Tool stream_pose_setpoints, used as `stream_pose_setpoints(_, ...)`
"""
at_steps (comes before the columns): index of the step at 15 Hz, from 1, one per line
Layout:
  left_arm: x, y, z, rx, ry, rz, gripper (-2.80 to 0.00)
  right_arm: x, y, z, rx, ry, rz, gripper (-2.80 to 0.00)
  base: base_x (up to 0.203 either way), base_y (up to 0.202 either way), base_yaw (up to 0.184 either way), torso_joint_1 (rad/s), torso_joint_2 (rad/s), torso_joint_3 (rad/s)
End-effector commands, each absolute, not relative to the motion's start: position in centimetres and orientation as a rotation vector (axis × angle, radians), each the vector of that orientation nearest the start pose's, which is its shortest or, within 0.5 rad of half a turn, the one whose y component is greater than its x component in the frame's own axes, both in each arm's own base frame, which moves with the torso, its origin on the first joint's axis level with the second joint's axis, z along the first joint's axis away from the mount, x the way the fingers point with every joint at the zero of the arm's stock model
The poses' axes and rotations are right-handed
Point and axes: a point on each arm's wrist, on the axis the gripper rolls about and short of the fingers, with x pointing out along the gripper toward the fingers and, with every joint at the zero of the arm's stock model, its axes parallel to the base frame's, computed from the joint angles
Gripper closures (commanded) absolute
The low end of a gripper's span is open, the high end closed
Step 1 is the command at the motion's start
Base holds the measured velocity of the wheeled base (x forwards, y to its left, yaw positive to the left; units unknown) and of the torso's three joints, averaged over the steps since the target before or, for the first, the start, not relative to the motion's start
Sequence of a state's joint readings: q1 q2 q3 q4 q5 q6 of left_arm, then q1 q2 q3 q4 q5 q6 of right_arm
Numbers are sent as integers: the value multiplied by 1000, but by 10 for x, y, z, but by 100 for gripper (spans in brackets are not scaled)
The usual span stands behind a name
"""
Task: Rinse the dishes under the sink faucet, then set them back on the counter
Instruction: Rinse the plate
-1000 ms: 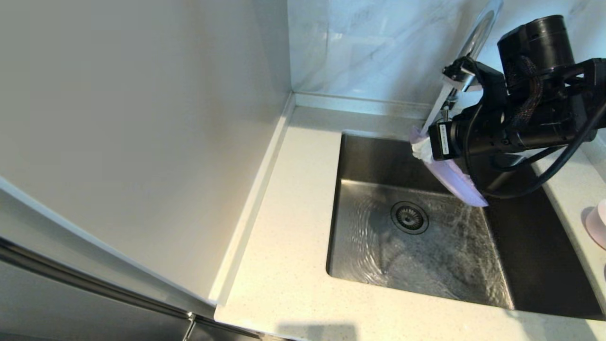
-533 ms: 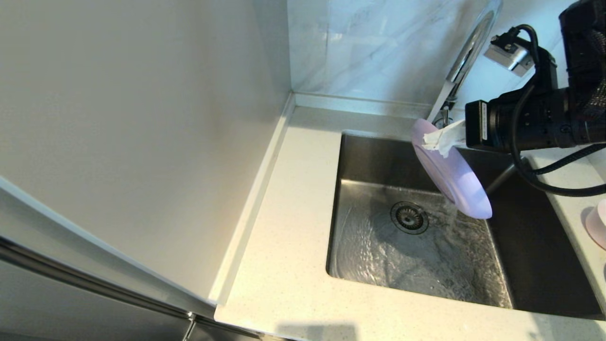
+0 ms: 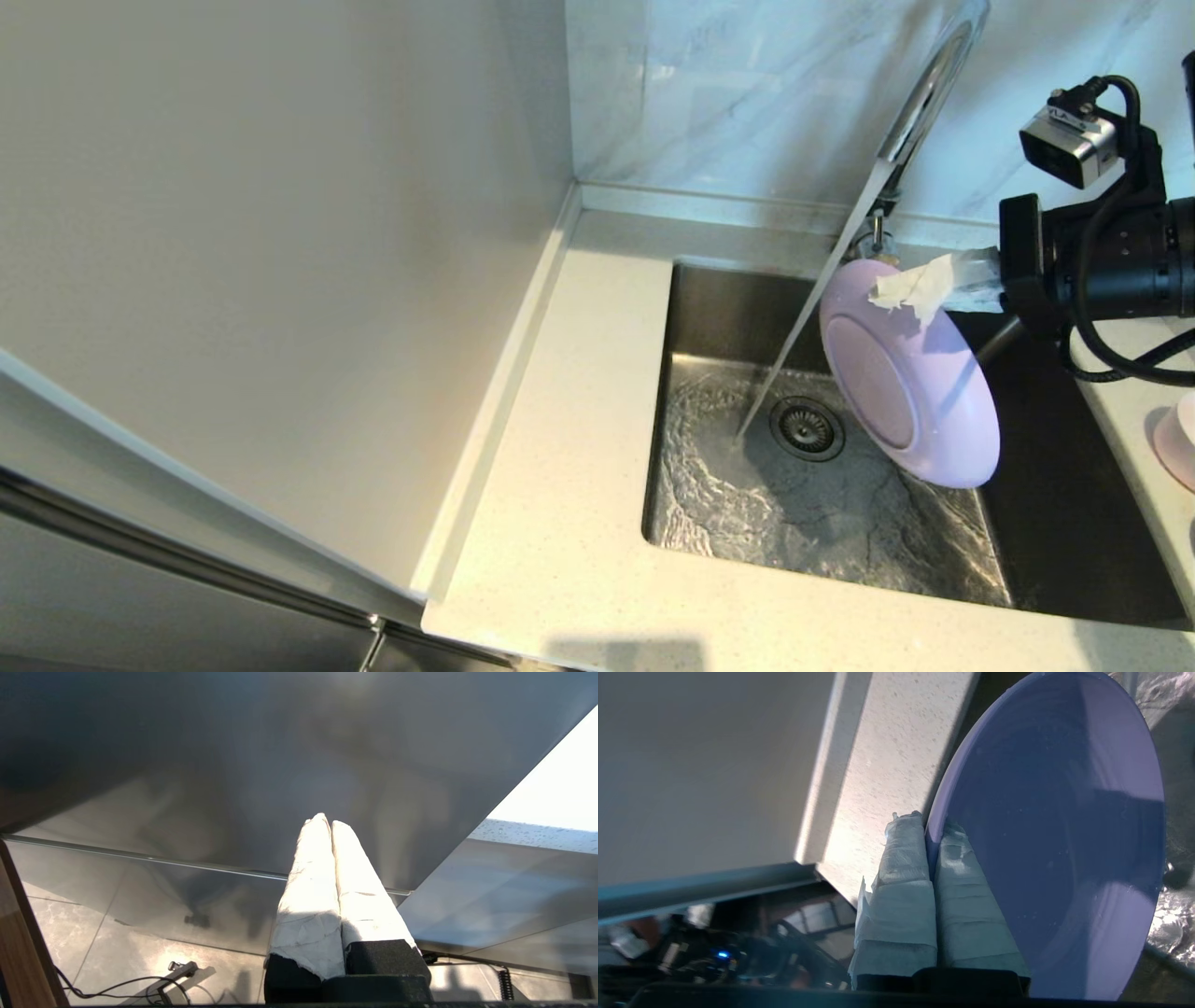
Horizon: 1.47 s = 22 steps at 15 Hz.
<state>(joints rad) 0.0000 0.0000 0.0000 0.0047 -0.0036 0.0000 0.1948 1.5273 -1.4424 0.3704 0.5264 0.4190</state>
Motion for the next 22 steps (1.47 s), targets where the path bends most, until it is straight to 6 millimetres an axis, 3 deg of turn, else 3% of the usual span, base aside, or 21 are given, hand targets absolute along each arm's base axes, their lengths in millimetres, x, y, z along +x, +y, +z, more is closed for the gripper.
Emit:
stream_pose_setpoints(1,-23,0,75,0,5,-3,0,254,53,316,585,579,599,0,0,0,0,0,0,0)
stream_pose_setpoints(6,-23,0,75,0,5,-3,0,270,55,318,725,549,590,0,0,0,0,0,0,0)
stream_pose_setpoints(9,-23,0,75,0,5,-4,0,279,43,316,808,537,533,0,0,0,0,0,0,0)
stream_pose_setpoints(18,-23,0,75,0,5,-4,0,297,42,304,818,530,423,0,0,0,0,0,0,0)
stream_pose_setpoints(22,-23,0,75,0,5,-3,0,305,36,315,917,481,393,0,0,0,0,0,0,0)
